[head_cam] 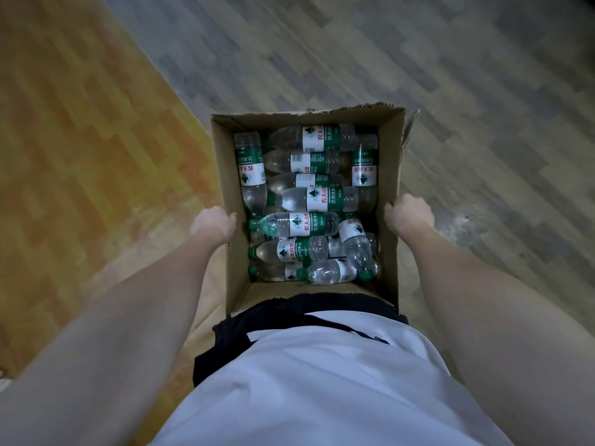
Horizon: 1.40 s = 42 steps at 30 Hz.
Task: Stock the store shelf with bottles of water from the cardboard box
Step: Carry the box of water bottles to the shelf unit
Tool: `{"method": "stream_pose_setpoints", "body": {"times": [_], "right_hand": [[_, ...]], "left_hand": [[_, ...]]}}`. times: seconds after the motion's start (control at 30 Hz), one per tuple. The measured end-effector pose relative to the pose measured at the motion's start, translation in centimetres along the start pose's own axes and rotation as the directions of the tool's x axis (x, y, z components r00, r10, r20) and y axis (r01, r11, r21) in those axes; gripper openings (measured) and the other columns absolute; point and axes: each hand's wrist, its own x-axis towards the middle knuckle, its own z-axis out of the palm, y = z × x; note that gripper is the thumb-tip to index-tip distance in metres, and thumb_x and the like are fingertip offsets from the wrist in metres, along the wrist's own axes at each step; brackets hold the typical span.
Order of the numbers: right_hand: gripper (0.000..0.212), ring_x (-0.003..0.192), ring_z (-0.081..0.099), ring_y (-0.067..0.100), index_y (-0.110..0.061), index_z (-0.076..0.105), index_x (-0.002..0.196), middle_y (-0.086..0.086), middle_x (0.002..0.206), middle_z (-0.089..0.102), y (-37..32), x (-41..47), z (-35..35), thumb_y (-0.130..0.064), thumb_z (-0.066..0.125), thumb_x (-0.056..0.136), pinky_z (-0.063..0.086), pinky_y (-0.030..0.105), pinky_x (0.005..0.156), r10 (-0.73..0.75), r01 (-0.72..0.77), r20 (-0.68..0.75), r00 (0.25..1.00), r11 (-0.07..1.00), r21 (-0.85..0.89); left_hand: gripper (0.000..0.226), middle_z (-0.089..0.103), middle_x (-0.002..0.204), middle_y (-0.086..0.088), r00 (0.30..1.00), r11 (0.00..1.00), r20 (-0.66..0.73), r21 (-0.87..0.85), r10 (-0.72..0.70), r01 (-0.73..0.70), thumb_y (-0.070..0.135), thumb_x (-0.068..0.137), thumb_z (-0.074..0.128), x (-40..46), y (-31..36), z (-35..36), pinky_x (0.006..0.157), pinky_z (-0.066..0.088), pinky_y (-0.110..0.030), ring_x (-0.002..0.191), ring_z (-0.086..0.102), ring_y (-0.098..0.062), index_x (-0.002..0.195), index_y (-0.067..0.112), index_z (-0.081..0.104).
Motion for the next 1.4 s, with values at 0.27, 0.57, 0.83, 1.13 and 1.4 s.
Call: {"method": "stream_pose_setpoints", "body": {"times": [0.27,0.57,0.83,1.13,1.4], "right_hand": [[0.036,0.103,0.061,0.042,0.001,0.063,0.112,0.025,0.112,0.064,-4.1,5.3,-2.6,-0.029,0.048,0.099,0.042,0.034,0.072,0.046,-0.048,-0.037,0.998,0.998,-0.049],[0.036,0.102,0.061,0.044,0.003,0.063,0.109,0.027,0.110,0.063,-13.0,11.1,-8.6,-0.028,0.050,0.098,0.049,0.040,0.079,-0.005,-0.013,-0.133,0.991,0.991,-0.134],[0.036,0.100,0.062,0.042,0.001,0.063,0.110,0.026,0.108,0.064,-18.0,15.4,-11.9,-0.030,0.051,0.097,0.049,0.038,0.077,-0.047,0.024,-0.103,0.994,0.977,-0.211],[0.037,0.103,0.061,0.042,0.001,0.061,0.115,0.025,0.112,0.063,-22.6,23.2,-15.5,-0.031,0.050,0.099,0.047,0.037,0.076,-0.074,0.057,-0.061,0.995,0.967,-0.248],[0.037,0.105,0.061,0.043,0.001,0.062,0.114,0.026,0.113,0.063,-26.5,34.2,-22.1,-0.030,0.051,0.098,0.051,0.042,0.085,-0.141,0.134,-0.021,0.990,0.970,-0.202]], "left_hand": [[0.048,0.062,0.093,-0.016,0.999,0.995,-0.019,-0.094,0.045,-0.047,0.044,0.104,0.033,7.4,2.1,-4.0,0.068,0.047,-0.035,0.085,0.060,-0.034,0.089,0.004,0.055],[0.050,0.062,0.103,-0.019,0.999,0.985,-0.005,-0.169,0.048,-0.048,0.045,0.103,0.033,15.5,1.9,-10.4,0.070,0.047,-0.036,0.094,0.060,-0.037,0.099,0.002,0.057],[0.052,0.064,0.112,-0.021,1.000,0.966,0.024,-0.260,0.009,-0.002,0.043,0.103,0.035,19.1,1.8,-12.5,0.077,0.048,-0.037,0.104,0.061,-0.039,0.107,-0.001,0.062],[0.052,0.063,0.115,-0.022,0.998,0.957,0.031,-0.280,-0.062,0.069,0.042,0.103,0.036,24.3,4.0,-17.1,0.081,0.049,-0.039,0.107,0.060,-0.040,0.112,-0.003,0.061],[0.052,0.065,0.110,-0.022,0.991,0.955,0.056,-0.266,-0.122,0.133,0.043,0.103,0.036,30.0,9.3,-25.5,0.079,0.050,-0.038,0.103,0.061,-0.038,0.104,-0.002,0.063]]}}
